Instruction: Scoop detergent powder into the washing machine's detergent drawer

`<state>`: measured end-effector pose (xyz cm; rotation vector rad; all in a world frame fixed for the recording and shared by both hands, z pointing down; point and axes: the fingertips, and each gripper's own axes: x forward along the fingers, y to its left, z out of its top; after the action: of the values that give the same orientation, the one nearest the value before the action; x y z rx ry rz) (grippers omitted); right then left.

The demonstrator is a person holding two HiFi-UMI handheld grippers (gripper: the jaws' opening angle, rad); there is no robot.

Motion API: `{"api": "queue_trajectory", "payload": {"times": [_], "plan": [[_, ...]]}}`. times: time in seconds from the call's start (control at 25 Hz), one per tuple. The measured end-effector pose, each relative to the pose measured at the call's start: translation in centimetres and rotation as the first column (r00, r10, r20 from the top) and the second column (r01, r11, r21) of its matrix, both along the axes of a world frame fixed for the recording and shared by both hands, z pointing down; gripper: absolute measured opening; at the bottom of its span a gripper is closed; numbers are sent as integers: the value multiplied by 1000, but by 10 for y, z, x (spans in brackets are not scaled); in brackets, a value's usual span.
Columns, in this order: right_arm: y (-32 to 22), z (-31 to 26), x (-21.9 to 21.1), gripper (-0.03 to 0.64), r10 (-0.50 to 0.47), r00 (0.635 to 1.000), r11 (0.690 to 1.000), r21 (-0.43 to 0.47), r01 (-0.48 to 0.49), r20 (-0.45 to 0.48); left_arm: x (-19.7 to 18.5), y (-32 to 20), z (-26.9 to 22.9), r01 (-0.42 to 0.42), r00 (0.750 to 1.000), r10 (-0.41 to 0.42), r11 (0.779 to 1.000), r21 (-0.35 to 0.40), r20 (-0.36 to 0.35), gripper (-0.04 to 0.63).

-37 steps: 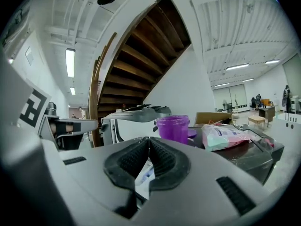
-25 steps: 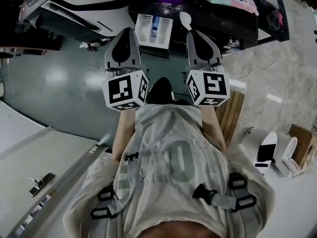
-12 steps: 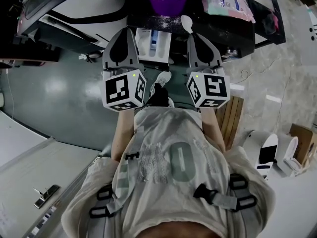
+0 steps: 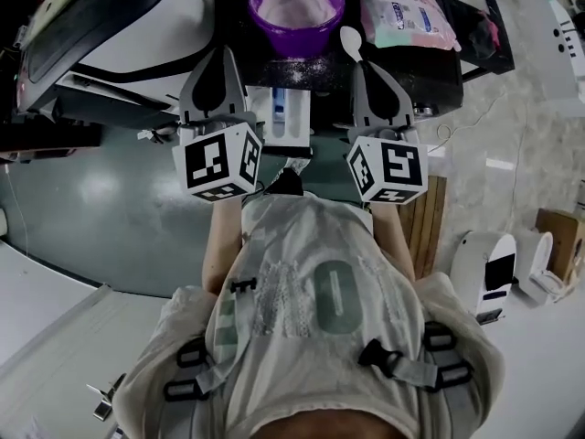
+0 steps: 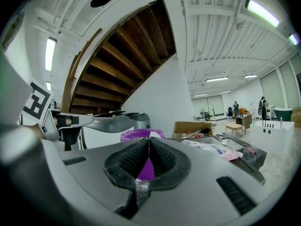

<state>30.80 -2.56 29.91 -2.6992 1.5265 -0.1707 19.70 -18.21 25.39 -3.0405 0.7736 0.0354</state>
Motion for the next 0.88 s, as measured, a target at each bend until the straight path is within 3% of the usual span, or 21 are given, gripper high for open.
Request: {"api": "queue_trajectory", "payload": {"times": [0.52,0.72,0.88], "plan": [[-22,-22,29,11,96,995,995,-2,-96,-37,40,-45,-2,-76,997,76,997,-11,16,20],[-44,-40,36,11,36,995,999,-26,-39,-95,45,-54,0,-83,996,83,997,-8,32,20],[-68,-57,42,11,-88,975,990,-122,64,-206,46,-64,2,-80,996,80,997,-17,35,20]]}}
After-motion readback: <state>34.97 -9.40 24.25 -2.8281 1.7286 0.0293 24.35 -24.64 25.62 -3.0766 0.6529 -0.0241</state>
